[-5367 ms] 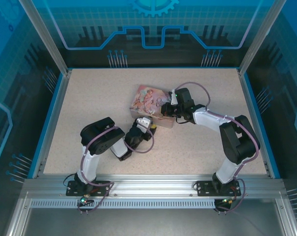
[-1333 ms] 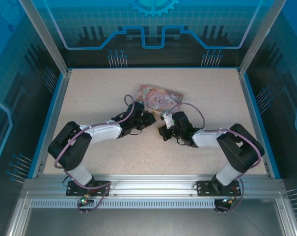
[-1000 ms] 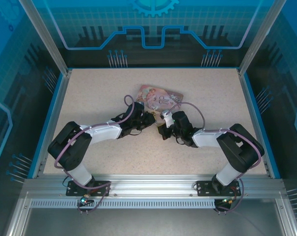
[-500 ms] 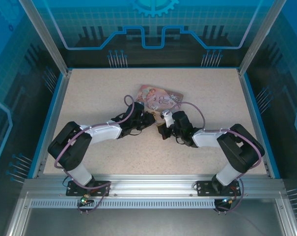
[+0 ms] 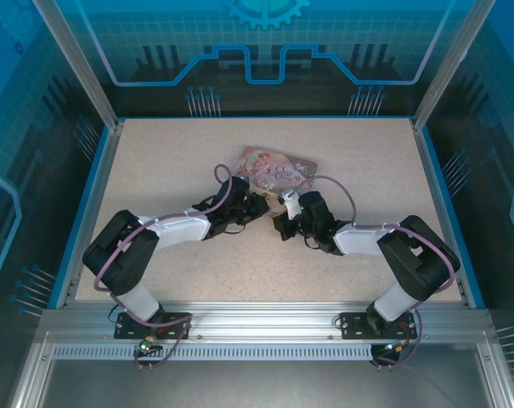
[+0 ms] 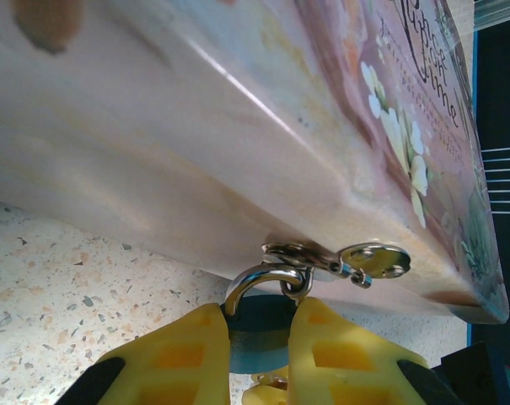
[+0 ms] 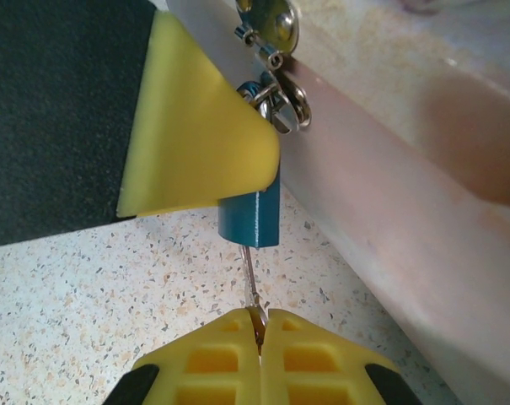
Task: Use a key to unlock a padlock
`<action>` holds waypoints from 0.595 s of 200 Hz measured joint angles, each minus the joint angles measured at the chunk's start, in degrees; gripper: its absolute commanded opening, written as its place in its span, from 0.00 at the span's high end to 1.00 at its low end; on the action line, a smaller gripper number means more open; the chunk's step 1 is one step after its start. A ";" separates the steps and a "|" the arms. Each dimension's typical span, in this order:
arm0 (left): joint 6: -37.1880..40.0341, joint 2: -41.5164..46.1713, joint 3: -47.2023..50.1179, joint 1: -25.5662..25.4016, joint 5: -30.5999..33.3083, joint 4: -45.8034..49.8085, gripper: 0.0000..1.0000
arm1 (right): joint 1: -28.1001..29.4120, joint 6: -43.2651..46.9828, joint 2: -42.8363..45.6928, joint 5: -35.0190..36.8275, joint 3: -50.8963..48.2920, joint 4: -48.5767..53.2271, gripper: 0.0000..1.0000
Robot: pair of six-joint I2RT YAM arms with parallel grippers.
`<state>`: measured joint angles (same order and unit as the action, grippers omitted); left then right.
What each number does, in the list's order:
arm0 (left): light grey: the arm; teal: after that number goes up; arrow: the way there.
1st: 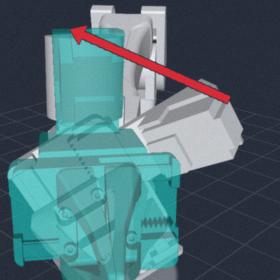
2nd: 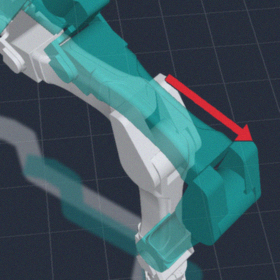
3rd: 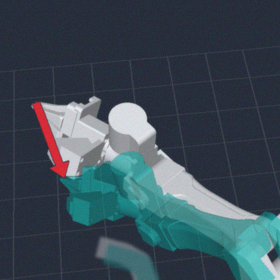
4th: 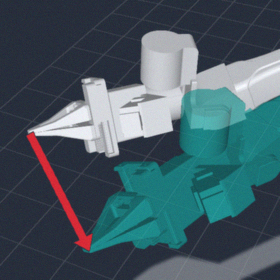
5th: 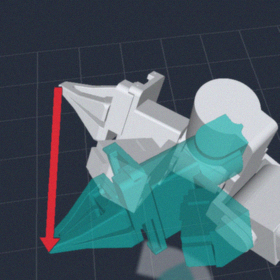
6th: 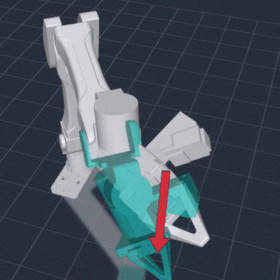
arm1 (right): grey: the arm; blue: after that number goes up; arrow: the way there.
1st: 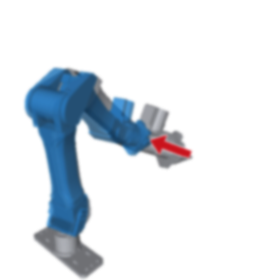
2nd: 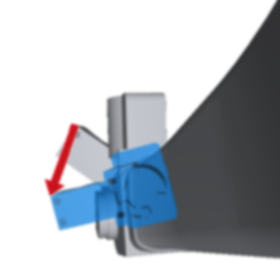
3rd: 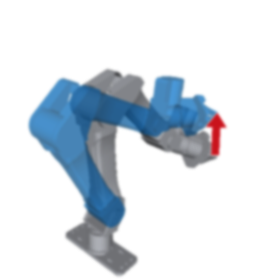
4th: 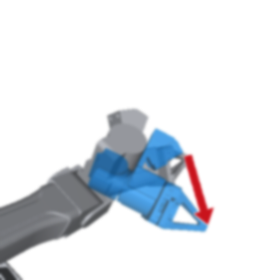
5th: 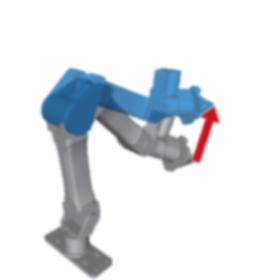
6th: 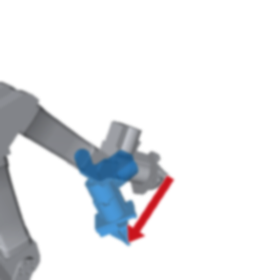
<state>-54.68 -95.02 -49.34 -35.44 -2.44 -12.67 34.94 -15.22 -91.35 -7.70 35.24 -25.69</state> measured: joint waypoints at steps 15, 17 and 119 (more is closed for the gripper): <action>-0.48 0.13 0.00 0.02 0.00 -0.07 0.99 | 0.00 -0.22 -0.13 0.07 0.00 -0.52 1.00; -0.52 0.15 0.00 0.04 0.00 -0.07 0.99 | 0.00 -0.22 -0.17 0.07 0.00 -0.59 1.00; -0.94 1.03 0.68 0.11 0.17 -0.37 0.99 | 0.04 -1.38 -1.29 0.17 0.02 -3.13 1.00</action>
<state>-55.61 -94.00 -48.66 -35.33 -2.26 -13.04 34.98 -16.60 -92.64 -7.53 35.27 -28.82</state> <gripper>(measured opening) 0.167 0.047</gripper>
